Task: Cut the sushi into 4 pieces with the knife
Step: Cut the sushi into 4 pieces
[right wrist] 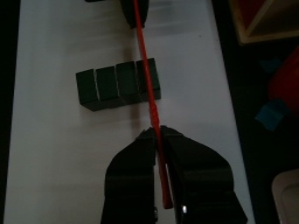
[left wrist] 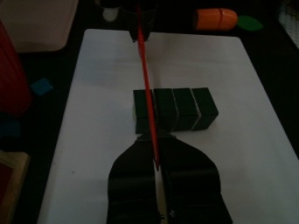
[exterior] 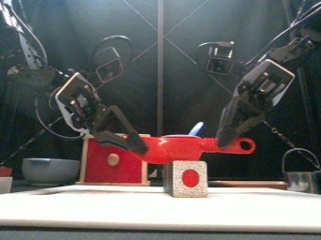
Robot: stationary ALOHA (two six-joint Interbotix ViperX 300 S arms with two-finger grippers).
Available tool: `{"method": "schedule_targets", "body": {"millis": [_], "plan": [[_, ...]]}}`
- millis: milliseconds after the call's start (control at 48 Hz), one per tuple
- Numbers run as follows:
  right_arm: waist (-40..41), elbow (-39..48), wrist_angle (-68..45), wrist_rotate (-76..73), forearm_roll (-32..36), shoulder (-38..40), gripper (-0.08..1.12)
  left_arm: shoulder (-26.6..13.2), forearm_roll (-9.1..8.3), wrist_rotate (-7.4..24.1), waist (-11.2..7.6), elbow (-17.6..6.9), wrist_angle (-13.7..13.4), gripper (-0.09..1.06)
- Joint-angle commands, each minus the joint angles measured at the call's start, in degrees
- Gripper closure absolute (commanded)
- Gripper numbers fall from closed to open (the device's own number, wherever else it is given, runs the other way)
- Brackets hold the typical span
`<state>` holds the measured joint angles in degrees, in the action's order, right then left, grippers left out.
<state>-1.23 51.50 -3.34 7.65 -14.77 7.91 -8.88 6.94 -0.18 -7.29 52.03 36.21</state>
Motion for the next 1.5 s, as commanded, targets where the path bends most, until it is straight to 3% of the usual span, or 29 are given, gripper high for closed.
{"method": "schedule_targets", "body": {"millis": [21, 292, 500, 625, 750, 917, 1083, 1188, 1500], "plan": [[-0.18, -2.64, -0.79, -0.09, -0.62, -1.32, 1.01, -0.44, -0.26, -0.09, -0.26, -3.43, 0.62, 0.78], [-0.62, -3.08, -0.79, -0.09, -0.97, -3.34, 1.01, -1.76, -0.18, -0.09, -0.79, -3.43, 0.0, 0.78], [-0.35, -3.25, -0.88, -0.09, -0.97, -5.54, 1.01, -4.39, 1.05, 0.0, -0.79, -3.52, 0.09, 0.78], [-0.09, -3.52, -0.88, -0.09, -0.88, -6.42, 1.01, -5.98, 2.29, 0.44, -0.18, -3.6, 0.0, 0.78], [0.35, -3.6, -0.88, -0.09, -0.7, -6.59, 1.01, -6.42, 2.37, 0.62, 0.44, -3.69, 0.09, 0.78], [2.46, -3.6, -0.79, 0.0, -0.18, -5.89, 1.01, -5.89, 1.67, 0.7, 2.99, -3.69, 0.0, 0.79], [3.43, -3.69, -0.44, 0.0, 0.88, -4.57, 1.01, -5.01, -0.62, 0.7, 5.01, -3.69, 0.0, 0.79], [3.52, -3.69, -0.18, -0.09, 1.05, -3.69, 1.01, -4.13, -1.49, 0.62, 5.27, -3.69, 0.0, 0.79], [2.99, -3.6, 1.58, -0.09, 0.97, 1.41, 1.01, 1.14, -1.58, 0.53, 4.57, -3.43, -0.09, 0.79]]}}
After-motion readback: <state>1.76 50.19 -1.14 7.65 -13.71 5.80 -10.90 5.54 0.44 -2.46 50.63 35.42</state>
